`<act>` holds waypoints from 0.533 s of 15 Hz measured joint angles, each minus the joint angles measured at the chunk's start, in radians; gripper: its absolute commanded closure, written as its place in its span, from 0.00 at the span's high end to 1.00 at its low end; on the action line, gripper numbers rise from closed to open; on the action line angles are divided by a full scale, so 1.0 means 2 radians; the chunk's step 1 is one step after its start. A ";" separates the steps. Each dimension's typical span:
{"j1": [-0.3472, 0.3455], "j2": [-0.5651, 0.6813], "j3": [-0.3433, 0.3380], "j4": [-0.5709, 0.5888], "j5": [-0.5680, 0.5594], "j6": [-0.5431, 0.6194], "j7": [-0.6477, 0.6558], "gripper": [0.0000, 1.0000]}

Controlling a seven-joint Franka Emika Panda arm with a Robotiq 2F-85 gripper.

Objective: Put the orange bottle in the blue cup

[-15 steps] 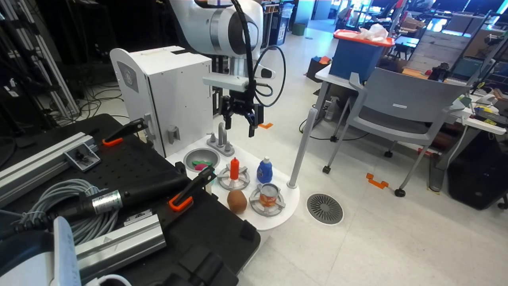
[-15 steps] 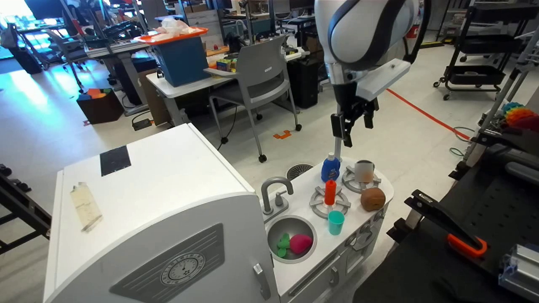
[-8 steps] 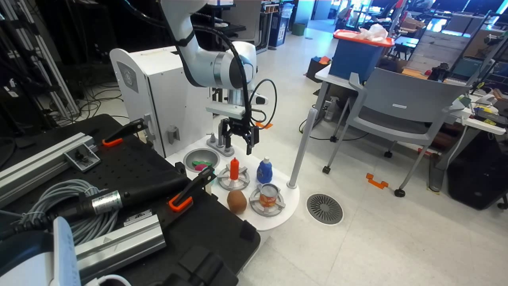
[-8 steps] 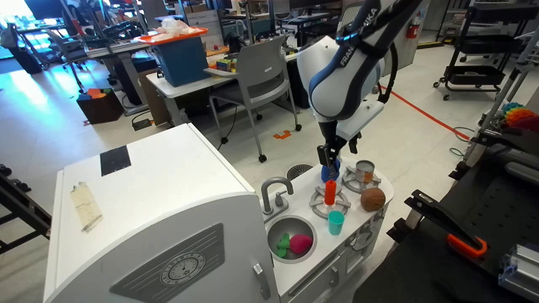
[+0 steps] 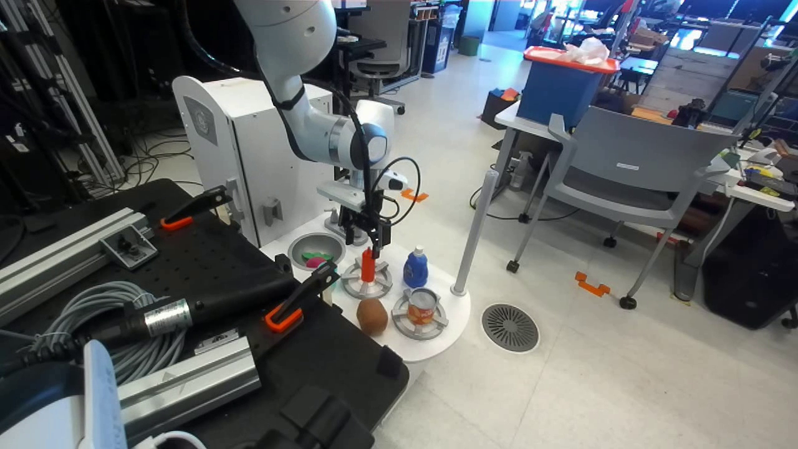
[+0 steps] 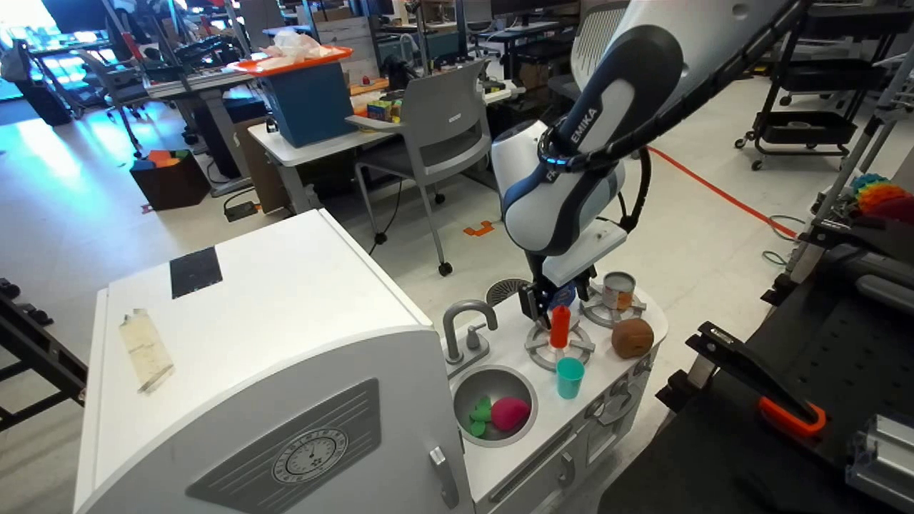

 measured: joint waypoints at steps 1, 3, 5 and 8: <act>0.002 0.014 -0.001 0.013 0.002 0.000 0.006 1.00; 0.009 0.038 -0.006 0.036 0.002 0.000 0.016 1.00; 0.019 0.058 -0.013 0.058 0.002 0.000 0.026 1.00; 0.035 0.073 -0.026 0.083 0.000 0.000 0.038 1.00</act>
